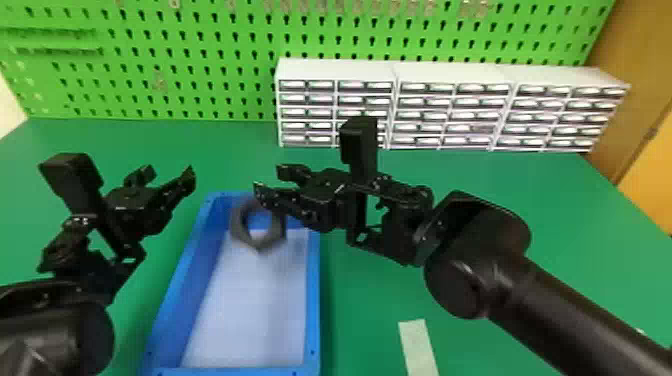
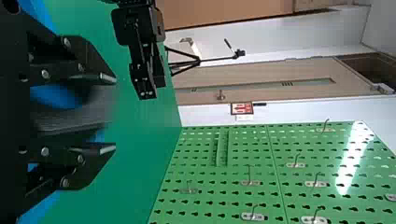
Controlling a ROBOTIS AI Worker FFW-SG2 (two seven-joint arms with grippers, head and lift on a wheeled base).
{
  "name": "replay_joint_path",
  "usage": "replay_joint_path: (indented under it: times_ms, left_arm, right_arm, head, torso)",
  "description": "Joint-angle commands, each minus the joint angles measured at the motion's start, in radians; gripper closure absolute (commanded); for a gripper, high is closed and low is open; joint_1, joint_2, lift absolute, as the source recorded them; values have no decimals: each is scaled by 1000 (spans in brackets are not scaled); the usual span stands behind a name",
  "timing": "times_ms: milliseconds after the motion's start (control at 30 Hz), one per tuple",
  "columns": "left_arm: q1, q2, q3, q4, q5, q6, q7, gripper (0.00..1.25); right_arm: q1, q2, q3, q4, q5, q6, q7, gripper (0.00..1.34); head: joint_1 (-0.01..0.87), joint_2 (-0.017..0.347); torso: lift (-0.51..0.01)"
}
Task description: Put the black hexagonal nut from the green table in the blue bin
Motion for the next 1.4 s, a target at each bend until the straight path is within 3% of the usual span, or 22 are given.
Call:
replay_joint_path:
  times_ms: [0,567,833,1100,1367]
  left_arm:
    - [0,0,-2,1,0,0,0,470]
    - [-2,0,-3,-1,0,0,0,472]
    - [0,0,-5,1,2,0,0,472]
    - [0,0,-5,1,3,0,0,472]
    - [0,0,-3,1,5,0,0,473]
  right_arm:
    - [1,0,-1,0,1,4,1,611]
    - [16,8,-33,0,20,13,1,565]
    - [101,32,-172,0,72,47,1,530]
    - [200,81,-375,-5,159,72,45,527]
    - [275,112,-531,-38,236,96,51,527]
  head:
    - [692,9]
    - [692,9]
    - [692,9]
    - [692,9]
    - [692,9]
  torso:
    - [-97]
    - [-97]
    - [-97]
    - [-97]
    - [-97]
